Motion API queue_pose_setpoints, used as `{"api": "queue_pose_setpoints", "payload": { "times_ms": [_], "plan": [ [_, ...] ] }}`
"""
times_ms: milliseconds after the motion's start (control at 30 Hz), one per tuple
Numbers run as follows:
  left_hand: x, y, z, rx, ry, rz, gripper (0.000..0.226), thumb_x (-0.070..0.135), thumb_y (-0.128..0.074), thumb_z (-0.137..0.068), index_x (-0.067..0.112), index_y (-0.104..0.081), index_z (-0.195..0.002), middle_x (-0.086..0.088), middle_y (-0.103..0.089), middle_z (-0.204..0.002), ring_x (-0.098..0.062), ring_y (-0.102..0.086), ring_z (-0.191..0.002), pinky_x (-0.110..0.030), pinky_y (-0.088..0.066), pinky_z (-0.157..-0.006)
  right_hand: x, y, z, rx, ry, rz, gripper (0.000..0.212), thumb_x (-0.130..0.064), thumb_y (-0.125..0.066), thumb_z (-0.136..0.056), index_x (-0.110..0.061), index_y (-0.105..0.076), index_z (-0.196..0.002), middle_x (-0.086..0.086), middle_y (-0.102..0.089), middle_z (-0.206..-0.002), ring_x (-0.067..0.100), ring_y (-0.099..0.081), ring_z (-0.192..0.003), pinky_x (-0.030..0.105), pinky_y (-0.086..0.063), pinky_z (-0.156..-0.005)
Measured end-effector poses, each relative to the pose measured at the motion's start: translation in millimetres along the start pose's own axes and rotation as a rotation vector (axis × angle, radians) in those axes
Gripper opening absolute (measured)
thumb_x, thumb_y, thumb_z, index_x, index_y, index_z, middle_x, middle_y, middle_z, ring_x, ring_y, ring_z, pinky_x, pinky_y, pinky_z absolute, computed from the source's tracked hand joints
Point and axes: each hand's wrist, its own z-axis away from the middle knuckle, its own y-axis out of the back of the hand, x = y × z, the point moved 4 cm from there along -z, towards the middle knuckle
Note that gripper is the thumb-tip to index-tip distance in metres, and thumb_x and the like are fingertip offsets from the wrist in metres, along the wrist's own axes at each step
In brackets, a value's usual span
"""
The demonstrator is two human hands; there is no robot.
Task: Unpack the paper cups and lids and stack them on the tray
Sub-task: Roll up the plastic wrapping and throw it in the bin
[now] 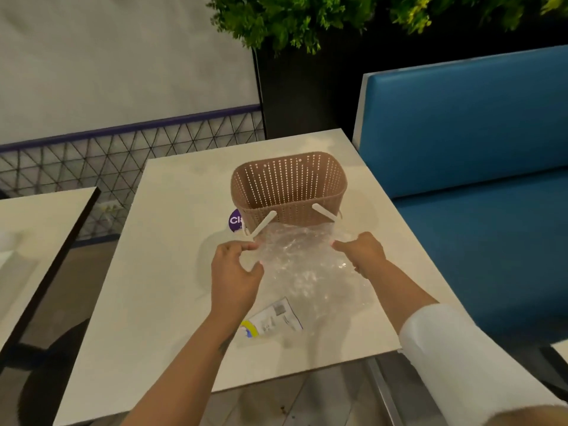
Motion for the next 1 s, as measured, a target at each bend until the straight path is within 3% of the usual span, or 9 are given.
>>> {"api": "queue_pose_setpoints", "payload": {
  "times_ms": [100,233,400,533,600,667,767,867,1000],
  "plan": [
    [-8,-2,-5,-0.016,-0.031,0.022,0.033,0.008,-0.071,-0.078,0.030,-0.062,-0.102,0.007,-0.051,-0.112,0.000,-0.044,-0.103,-0.003,-0.028,-0.084,1,-10,-17,0.051,0.059,0.046,0.030,-0.035,-0.074,-0.080,-0.008,-0.064,-0.087,0.005,-0.058,-0.069,0.025,-0.056,-0.071,0.028,-0.043,-0.059],
    [-1,4,-19,0.018,-0.071,0.073,0.040,0.015,-0.075,-0.077,0.035,-0.055,-0.105,0.016,-0.047,-0.108,-0.010,-0.048,-0.113,-0.024,-0.038,-0.096,-8,-9,-2,0.100,0.210,-0.292,0.017,-0.018,-0.068,-0.086,-0.015,-0.058,-0.074,0.002,-0.058,-0.071,0.017,-0.048,-0.063,0.026,-0.037,-0.054],
    [19,15,-34,-0.055,-0.082,0.027,0.081,0.041,-0.082,-0.068,0.023,-0.041,-0.136,0.011,-0.037,-0.129,-0.017,-0.036,-0.126,-0.033,-0.036,-0.102,-39,9,49,-0.199,0.411,-0.605,0.023,-0.005,-0.049,-0.097,-0.020,-0.050,-0.080,-0.010,-0.062,-0.069,-0.001,-0.055,-0.059,0.015,-0.043,-0.062],
    [47,22,-40,-0.242,-0.130,-0.035,0.115,0.061,-0.081,-0.057,0.031,-0.019,-0.149,0.011,-0.021,-0.152,-0.010,-0.016,-0.139,-0.043,-0.019,-0.114,-78,29,85,-0.504,0.541,-0.693,0.018,-0.008,-0.046,-0.097,-0.021,-0.056,-0.089,-0.005,-0.066,-0.080,0.011,-0.062,-0.078,0.027,-0.049,-0.077],
    [74,28,-44,-0.337,-0.243,-0.048,0.100,0.070,-0.073,-0.052,0.033,-0.041,-0.139,0.019,-0.038,-0.142,-0.002,-0.027,-0.132,-0.037,-0.018,-0.110,-99,47,100,-0.586,0.614,-0.719,0.002,-0.016,-0.055,-0.093,-0.016,-0.056,-0.091,-0.002,-0.066,-0.080,0.013,-0.064,-0.078,0.029,-0.052,-0.079],
    [100,39,-49,-0.364,-0.268,0.119,0.061,0.065,-0.077,-0.056,0.030,-0.069,-0.106,0.017,-0.067,-0.107,0.000,-0.058,-0.104,-0.035,-0.039,-0.099,-118,70,112,-0.553,0.649,-0.706,0.038,-0.039,-0.074,-0.079,-0.011,-0.055,-0.096,0.002,-0.066,-0.086,0.018,-0.063,-0.082,0.035,-0.051,-0.086],
    [126,53,-60,-0.313,-0.198,0.424,0.015,0.037,-0.081,-0.070,0.029,-0.069,-0.067,0.008,-0.072,-0.072,-0.009,-0.068,-0.070,-0.028,-0.054,-0.071,-125,93,118,-0.509,0.590,-0.466,0.083,-0.067,-0.067,-0.069,-0.011,-0.050,-0.129,0.007,-0.061,-0.119,0.026,-0.058,-0.109,0.048,-0.041,-0.104],
    [139,59,-69,-0.331,-0.182,0.492,0.028,0.033,-0.080,-0.071,0.010,-0.064,-0.071,-0.002,-0.066,-0.065,-0.011,-0.062,-0.058,-0.024,-0.053,-0.059,-114,94,122,-0.532,0.502,-0.150,0.048,-0.041,-0.064,-0.085,-0.010,-0.059,-0.121,0.001,-0.068,-0.102,0.018,-0.064,-0.095,0.036,-0.048,-0.093],
    [133,66,-75,-0.436,-0.087,0.594,0.037,0.043,-0.073,-0.070,0.012,-0.053,-0.069,0.005,-0.043,-0.052,-0.007,-0.034,-0.044,-0.018,-0.036,-0.048,-111,123,120,-0.301,0.504,-0.342,0.015,-0.020,-0.054,-0.096,-0.011,-0.065,-0.100,0.000,-0.068,-0.075,0.019,-0.066,-0.073,0.036,-0.051,-0.081]
  ]
}}
